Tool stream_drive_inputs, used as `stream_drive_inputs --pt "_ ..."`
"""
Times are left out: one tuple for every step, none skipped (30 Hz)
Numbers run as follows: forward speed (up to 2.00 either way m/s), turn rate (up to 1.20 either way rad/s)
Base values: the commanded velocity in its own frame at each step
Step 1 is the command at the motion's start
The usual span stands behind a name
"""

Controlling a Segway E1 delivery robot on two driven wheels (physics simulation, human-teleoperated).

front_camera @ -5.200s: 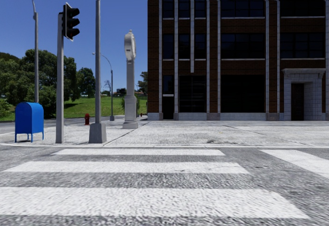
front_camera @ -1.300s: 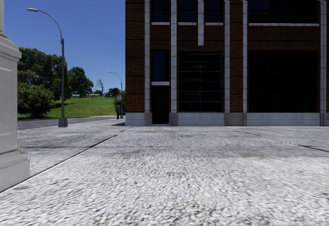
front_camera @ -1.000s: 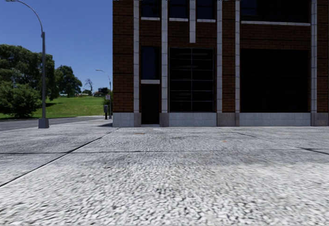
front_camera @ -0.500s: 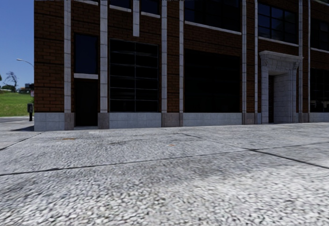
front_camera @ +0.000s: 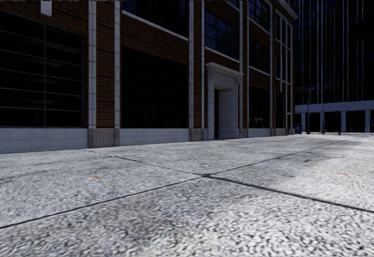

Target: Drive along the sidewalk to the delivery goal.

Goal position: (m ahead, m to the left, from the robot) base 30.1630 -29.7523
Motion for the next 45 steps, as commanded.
stream_drive_inputs --pt "1.70 -0.94" --pt "1.70 -0.94" --pt "1.70 -0.94" --pt "1.70 -0.95" --pt "1.70 -0.95" --pt "1.70 -0.95" --pt "1.70 -0.95" --pt "1.70 -0.95" --pt "1.70 -0.95" --pt "1.70 -0.95" --pt "1.70 -0.95" --pt "1.70 -0.95" --pt "1.70 -0.95" --pt "1.70 -0.95" --pt "1.70 -0.95" --pt "1.70 -0.94" --pt "1.70 -0.81" --pt "1.70 -0.35" --pt "1.70 -0.30" --pt "1.70 -0.30" --pt "1.70 -0.29" --pt "1.70 -0.29" --pt "1.70 -0.29" --pt "1.70 -0.29" --pt "1.70 -0.29" --pt "1.70 -0.29" --pt "1.70 -0.29" --pt "1.70 -0.25" --pt "1.70 -0.05" --pt "1.70 0.00" --pt "1.70 0.00" --pt "1.70 0.00" --pt "1.70 0.00" --pt "1.70 0.00" --pt "1.70 -0.38" --pt "1.70 -0.67" --pt "1.70 -0.90" --pt "1.70 -0.90" --pt "1.70 -0.97" --pt "1.70 -0.93" --pt "1.70 -0.16" --pt "1.70 0.00" --pt "1.70 0.00" --pt "1.70 0.00" --pt "1.70 0.00"
